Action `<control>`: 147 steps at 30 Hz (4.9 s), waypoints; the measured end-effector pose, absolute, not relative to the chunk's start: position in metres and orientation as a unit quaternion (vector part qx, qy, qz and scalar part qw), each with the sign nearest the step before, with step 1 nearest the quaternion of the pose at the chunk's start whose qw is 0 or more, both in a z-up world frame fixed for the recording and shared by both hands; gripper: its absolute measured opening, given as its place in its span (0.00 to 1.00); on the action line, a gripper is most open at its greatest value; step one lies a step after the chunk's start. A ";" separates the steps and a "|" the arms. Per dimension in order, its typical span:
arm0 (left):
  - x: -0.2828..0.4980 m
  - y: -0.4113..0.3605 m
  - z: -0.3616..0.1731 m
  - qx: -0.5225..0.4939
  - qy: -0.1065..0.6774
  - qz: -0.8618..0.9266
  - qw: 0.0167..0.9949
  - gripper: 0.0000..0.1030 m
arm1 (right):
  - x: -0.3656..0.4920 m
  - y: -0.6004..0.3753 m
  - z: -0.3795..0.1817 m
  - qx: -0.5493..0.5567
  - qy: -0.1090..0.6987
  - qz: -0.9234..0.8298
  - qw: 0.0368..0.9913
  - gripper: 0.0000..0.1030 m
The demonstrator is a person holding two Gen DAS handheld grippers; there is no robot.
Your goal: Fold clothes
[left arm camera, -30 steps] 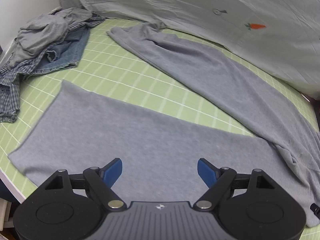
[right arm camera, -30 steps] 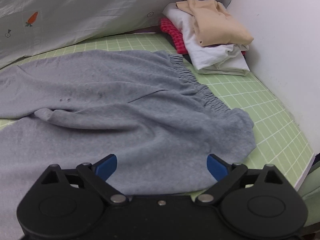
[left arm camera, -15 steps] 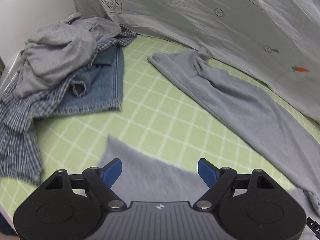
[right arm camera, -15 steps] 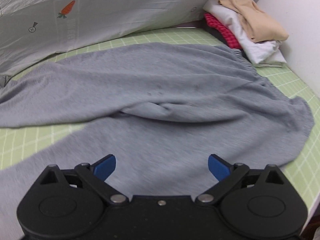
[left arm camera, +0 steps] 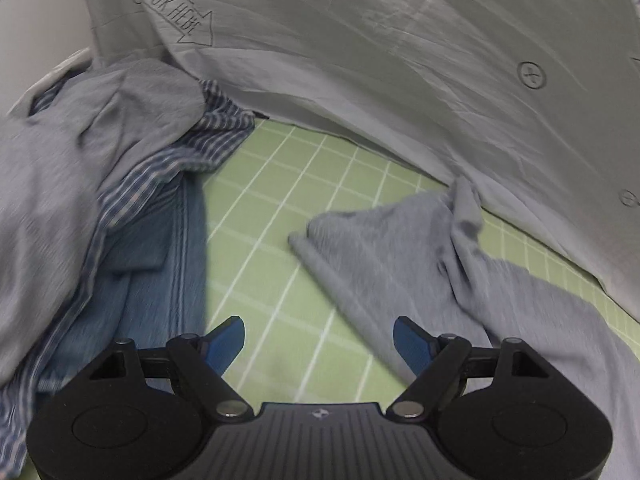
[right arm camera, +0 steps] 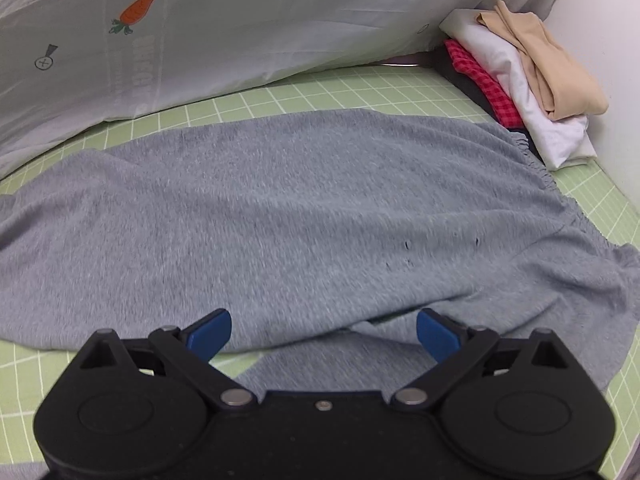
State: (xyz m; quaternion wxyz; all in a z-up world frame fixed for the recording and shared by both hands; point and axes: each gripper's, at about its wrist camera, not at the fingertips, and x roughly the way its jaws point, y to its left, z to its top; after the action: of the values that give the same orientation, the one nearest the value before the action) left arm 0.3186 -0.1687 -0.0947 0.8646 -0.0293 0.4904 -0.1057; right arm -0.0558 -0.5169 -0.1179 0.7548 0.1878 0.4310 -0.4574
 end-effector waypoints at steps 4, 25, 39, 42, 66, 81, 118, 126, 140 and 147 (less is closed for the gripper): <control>0.350 -0.184 -0.110 -0.033 0.491 -0.101 0.864 0.76 | -0.038 -0.516 -0.120 0.153 0.444 -0.451 0.759 0.97; 0.266 -0.111 -0.114 -0.041 0.505 -0.002 0.862 0.10 | -0.025 -0.493 -0.113 0.125 0.444 -0.415 0.784 0.97; 0.268 -0.105 -0.123 -0.098 0.510 -0.009 0.855 0.01 | -0.025 -0.488 -0.110 0.161 0.438 -0.413 0.782 0.97; 0.268 -0.103 -0.122 -0.081 0.503 -0.005 0.860 0.03 | -0.026 -0.488 -0.110 0.156 0.442 -0.417 0.779 0.97; 0.066 -0.141 -0.042 -0.042 0.465 -0.126 0.875 0.78 | -0.209 -0.494 -0.075 0.269 0.333 -0.409 0.806 1.00; -0.111 -0.237 -0.054 -0.013 0.483 -0.160 0.861 0.83 | -0.368 -0.595 -0.106 0.332 0.339 -0.437 0.764 1.00; -0.143 -0.155 -0.123 -0.238 0.556 -0.024 0.796 0.84 | -0.391 -0.653 -0.148 0.316 0.389 -0.464 0.731 0.97; -0.096 -0.079 -0.126 -0.243 0.541 0.049 0.804 0.84 | -0.367 -0.641 -0.149 0.329 0.391 -0.488 0.708 0.97; -0.025 -0.015 -0.131 -0.204 0.534 0.070 0.817 0.88 | -0.327 -0.608 -0.154 0.316 0.387 -0.543 0.675 1.00; -0.010 -0.017 -0.129 -0.138 0.538 0.112 0.824 0.68 | -0.349 -0.626 -0.148 0.377 0.302 -0.604 0.633 0.88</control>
State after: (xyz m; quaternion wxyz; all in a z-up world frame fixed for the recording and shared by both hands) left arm -0.0095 -0.0167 -0.1294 0.8243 -0.1380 0.5376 0.1120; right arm -0.3486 -0.6263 -0.1481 0.6335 0.3775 0.3020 -0.6042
